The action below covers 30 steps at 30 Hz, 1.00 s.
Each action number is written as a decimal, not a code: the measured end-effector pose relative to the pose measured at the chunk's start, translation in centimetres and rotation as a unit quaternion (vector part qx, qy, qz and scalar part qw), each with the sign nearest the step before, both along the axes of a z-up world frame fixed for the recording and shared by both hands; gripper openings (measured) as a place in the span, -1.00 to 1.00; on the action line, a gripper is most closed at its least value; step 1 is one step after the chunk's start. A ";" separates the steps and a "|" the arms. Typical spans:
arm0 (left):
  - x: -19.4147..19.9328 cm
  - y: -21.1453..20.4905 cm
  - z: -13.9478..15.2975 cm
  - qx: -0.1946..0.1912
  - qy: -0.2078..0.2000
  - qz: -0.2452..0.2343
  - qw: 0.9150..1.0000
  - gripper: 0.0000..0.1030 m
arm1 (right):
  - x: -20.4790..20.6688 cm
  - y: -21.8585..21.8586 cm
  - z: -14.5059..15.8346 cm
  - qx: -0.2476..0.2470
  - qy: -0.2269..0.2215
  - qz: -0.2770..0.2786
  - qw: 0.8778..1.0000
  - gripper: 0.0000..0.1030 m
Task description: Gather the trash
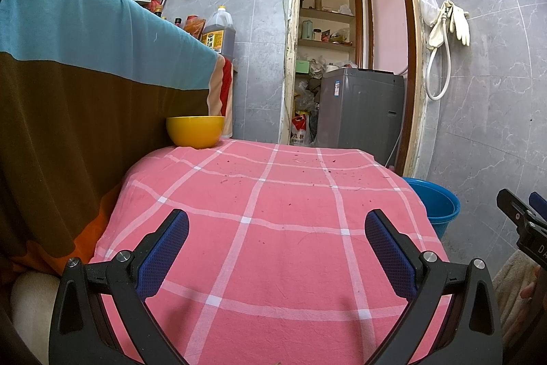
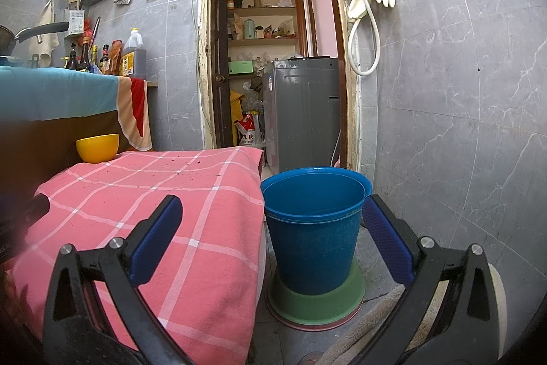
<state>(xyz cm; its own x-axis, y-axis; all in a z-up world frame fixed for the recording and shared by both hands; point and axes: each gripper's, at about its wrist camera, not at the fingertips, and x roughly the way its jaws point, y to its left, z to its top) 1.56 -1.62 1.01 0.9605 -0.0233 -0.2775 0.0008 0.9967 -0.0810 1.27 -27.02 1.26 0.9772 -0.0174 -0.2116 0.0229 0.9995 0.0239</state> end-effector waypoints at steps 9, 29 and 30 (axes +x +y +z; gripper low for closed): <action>-0.1 0.0 0.0 0.000 0.000 0.000 1.000 0.96 | 0.0 0.1 0.0 0.001 0.000 -0.001 1.000 1.00; -0.1 0.6 0.2 0.005 -0.015 0.007 1.000 0.96 | 0.0 0.1 0.0 0.001 0.001 -0.001 1.000 1.00; -0.1 0.6 0.2 0.007 -0.016 0.006 1.000 0.96 | 0.0 0.1 0.0 0.001 0.001 -0.001 1.000 1.00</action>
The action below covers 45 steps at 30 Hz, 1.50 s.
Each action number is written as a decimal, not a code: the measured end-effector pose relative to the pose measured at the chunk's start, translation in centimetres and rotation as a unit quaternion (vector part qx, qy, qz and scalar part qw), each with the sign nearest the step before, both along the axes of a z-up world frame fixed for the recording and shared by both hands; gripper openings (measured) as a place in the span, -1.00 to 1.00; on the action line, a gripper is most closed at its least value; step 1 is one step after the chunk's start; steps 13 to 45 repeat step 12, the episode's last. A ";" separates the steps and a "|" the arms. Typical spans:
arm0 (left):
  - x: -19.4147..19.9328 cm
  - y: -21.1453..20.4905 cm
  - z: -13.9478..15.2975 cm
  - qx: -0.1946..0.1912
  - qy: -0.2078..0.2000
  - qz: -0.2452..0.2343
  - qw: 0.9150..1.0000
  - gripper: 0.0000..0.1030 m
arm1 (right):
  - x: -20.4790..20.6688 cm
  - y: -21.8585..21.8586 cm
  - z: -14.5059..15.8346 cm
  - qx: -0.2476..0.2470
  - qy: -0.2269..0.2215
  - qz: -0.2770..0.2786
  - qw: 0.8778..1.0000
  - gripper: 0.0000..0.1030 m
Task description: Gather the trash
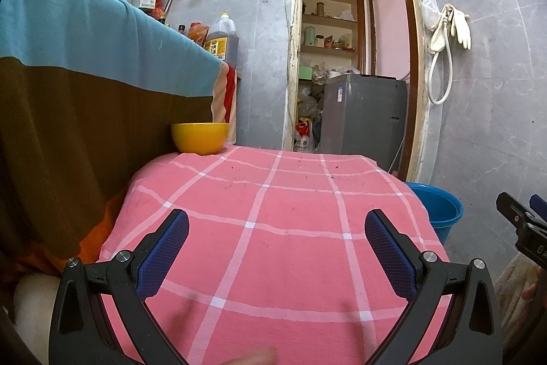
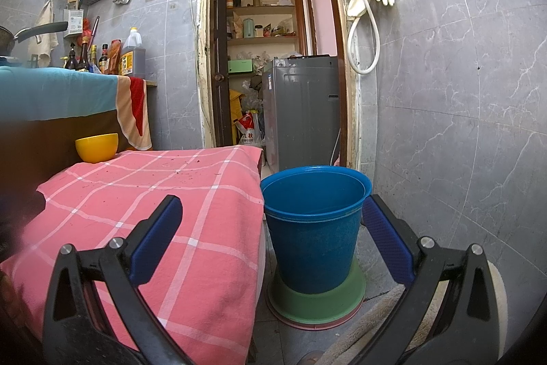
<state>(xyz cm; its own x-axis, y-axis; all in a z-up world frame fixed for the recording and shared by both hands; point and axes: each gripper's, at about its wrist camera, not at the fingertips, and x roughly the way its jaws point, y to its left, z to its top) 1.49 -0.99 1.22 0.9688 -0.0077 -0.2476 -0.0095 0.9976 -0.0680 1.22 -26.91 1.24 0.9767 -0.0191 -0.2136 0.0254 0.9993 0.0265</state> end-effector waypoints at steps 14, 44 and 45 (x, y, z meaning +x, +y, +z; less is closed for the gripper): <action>0.5 0.4 -0.3 0.009 0.000 -0.006 1.000 0.96 | 0.0 0.1 0.0 0.000 0.000 0.000 1.000 1.00; 0.5 0.4 -0.3 0.009 0.000 -0.006 1.000 0.96 | 0.0 0.1 0.0 0.000 0.000 0.000 1.000 1.00; 0.5 0.4 -0.3 0.009 0.000 -0.006 1.000 0.96 | 0.0 0.1 0.0 0.000 0.000 0.000 1.000 1.00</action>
